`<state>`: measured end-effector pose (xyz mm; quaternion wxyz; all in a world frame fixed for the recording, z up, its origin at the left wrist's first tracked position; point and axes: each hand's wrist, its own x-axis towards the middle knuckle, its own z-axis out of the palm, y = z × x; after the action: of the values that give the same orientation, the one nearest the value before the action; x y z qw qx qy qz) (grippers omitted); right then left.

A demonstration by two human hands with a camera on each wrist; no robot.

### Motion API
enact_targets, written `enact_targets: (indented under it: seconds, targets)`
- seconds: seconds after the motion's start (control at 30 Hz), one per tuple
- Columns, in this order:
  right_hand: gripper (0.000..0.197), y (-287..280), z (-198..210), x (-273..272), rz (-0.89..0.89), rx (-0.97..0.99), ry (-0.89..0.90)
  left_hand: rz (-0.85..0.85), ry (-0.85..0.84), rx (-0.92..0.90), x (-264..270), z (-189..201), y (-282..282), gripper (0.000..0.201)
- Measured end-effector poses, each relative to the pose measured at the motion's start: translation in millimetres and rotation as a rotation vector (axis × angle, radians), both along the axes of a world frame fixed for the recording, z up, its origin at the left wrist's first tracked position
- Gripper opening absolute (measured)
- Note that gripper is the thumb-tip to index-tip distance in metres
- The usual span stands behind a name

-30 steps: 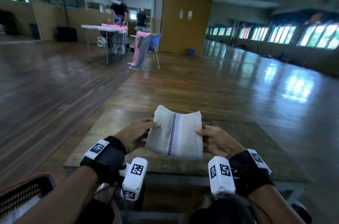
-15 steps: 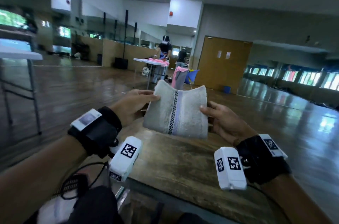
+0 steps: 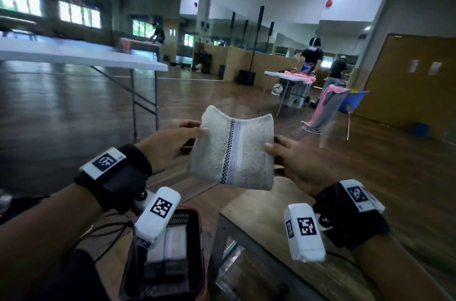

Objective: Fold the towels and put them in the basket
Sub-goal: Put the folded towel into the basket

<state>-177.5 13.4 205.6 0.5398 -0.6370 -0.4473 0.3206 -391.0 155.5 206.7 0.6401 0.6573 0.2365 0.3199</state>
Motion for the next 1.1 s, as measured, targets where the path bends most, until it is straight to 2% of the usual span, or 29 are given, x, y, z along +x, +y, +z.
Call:
enact_targets:
  seconds: [0.17, 0.3, 0.4, 0.47, 0.53, 0.63, 0.7, 0.8, 0.9, 1.1]
  targets:
    - [0.024, 80, -109, 0, 0.059, -0.193, 0.101, 0.111, 0.170, -0.119, -6, -109, 66, 0.015]
    - [0.023, 148, -249, -3, 0.026, -0.458, 0.213, 0.138, 0.486, -0.111, -6, -238, 122, 0.006]
    - [0.016, 181, -360, -13, 0.010, -0.698, 0.291, 0.106, 0.691, -0.213, -8, -343, 146, 0.015]
    - [0.015, 201, -422, -15, -0.027, -0.812, 0.312, 0.070, 0.788, -0.294, -5, -398, 159, 0.019]
    - [0.012, 222, -469, -14, -0.025, -0.867, 0.257, -0.003, 0.863, -0.334, 3, -437, 180, 0.014]
    - [0.014, 261, -504, -4, -0.054, -0.843, 0.192, -0.026, 0.901, -0.313, 24, -475, 221, 0.014]
    - [0.019, 289, -515, 4, -0.114, -0.779, 0.164, 0.042, 0.888, -0.264, 38, -492, 245, 0.018]
    - [0.015, 319, -525, 10, -0.142, -0.704, 0.116, 0.167, 0.936, -0.181, 51, -509, 265, 0.020]
    - [0.028, 328, -535, 9, -0.112, -0.696, 0.099, 0.285, 1.036, -0.155, 56, -521, 269, 0.031]
    - [0.037, 323, -543, 4, -0.175, -0.689, 0.086, 0.347, 1.058, -0.155, 60, -535, 266, 0.029]
